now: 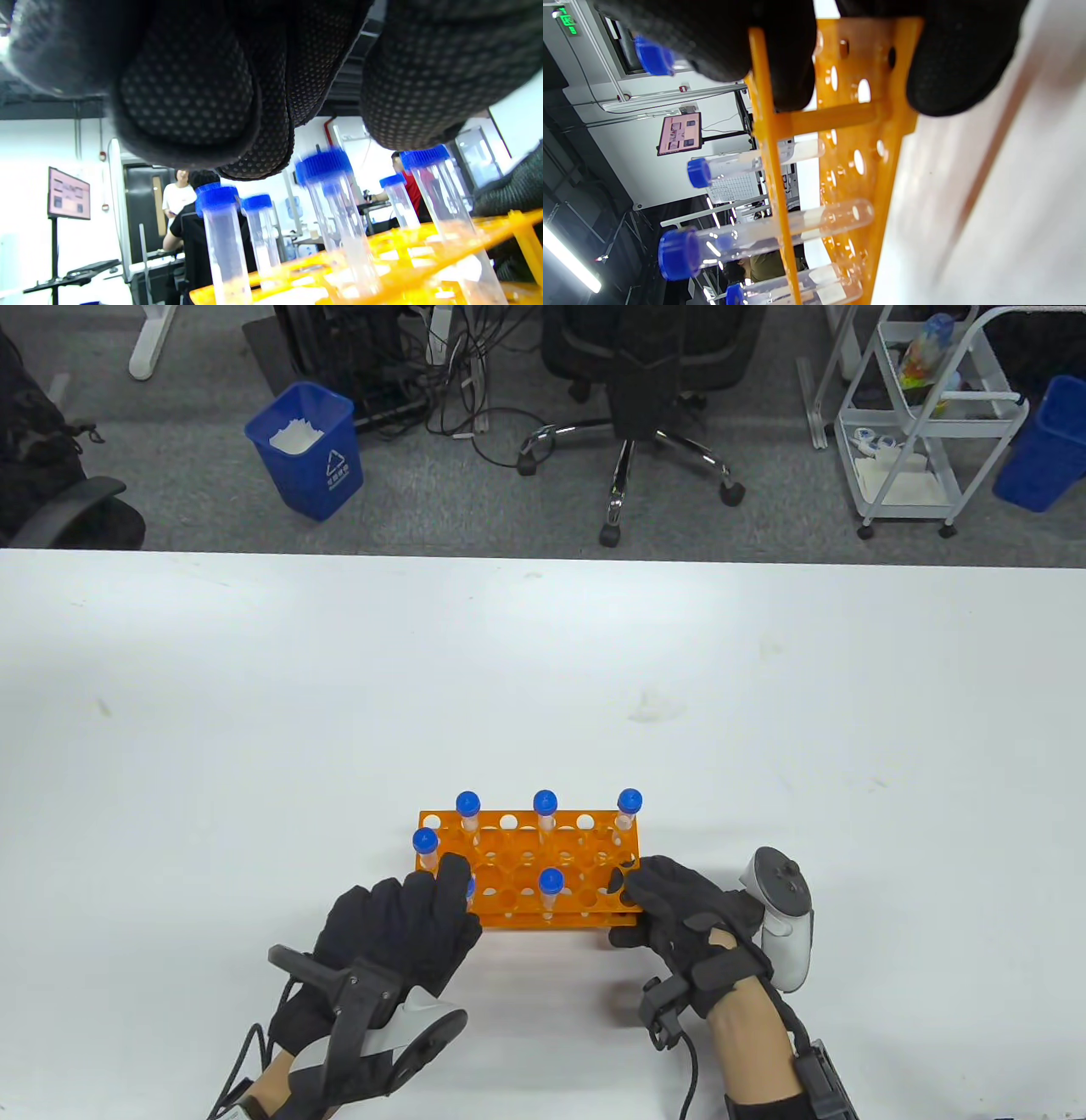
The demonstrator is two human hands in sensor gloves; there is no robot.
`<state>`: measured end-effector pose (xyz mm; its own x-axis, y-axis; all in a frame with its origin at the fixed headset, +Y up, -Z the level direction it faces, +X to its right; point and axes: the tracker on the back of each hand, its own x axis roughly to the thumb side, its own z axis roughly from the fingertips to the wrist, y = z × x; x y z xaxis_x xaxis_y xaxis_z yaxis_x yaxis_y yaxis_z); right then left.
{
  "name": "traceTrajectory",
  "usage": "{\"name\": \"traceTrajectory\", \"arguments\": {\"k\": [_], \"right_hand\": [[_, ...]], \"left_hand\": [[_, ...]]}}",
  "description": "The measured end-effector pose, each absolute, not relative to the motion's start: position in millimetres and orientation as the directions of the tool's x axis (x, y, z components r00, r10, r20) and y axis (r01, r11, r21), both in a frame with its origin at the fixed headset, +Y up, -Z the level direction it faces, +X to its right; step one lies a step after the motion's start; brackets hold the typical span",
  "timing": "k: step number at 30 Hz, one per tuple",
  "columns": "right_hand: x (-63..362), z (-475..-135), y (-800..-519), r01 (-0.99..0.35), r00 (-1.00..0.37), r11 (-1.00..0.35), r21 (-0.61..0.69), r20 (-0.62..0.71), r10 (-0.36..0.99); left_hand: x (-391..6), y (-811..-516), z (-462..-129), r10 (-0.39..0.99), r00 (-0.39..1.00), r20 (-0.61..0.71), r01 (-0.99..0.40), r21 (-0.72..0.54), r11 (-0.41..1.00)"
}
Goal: Hold test tube rack and insert test tubes into grid holes one by one
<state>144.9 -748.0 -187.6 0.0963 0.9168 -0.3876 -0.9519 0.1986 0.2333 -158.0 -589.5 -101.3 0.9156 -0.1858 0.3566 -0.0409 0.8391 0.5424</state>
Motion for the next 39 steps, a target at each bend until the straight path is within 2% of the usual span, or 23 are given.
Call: {"name": "traceTrajectory", "arguments": {"k": [4, 7, 10, 14, 20, 32, 39], "right_hand": [[146, -194, -750, -0.961, 0.086, 0.184, 0.207, -0.41, 0.908], [147, -203, -749, -0.967, 0.08, 0.171, 0.187, -0.414, 0.907], [146, -214, -748, -0.974, 0.075, 0.156, 0.161, -0.422, 0.903], [141, -234, -753, -0.98, 0.058, 0.134, 0.146, -0.436, 0.898], [131, -260, -765, -0.989, 0.023, 0.089, 0.12, -0.465, 0.885], [116, -278, -770, -0.987, -0.06, 0.02, 0.161, -0.48, 0.875], [113, -279, -753, -0.953, -0.303, -0.25, 0.174, -0.474, 0.826]], "left_hand": [[-196, -561, -104, -0.08, 0.952, 0.295, -0.136, 0.645, 0.752], [-228, -555, -117, -0.016, 0.975, 0.22, -0.146, 0.7, 0.699], [-252, -570, -133, 0.014, 0.986, 0.167, -0.127, 0.691, 0.712], [-273, -605, -152, 0.056, 0.991, 0.124, -0.122, 0.63, 0.767], [-280, -641, -167, 0.096, 0.987, 0.127, -0.148, 0.499, 0.854], [-289, -648, -169, 0.114, 0.987, 0.112, -0.153, 0.475, 0.867], [-282, -653, -170, 0.101, 0.987, 0.123, -0.146, 0.449, 0.882]]}}
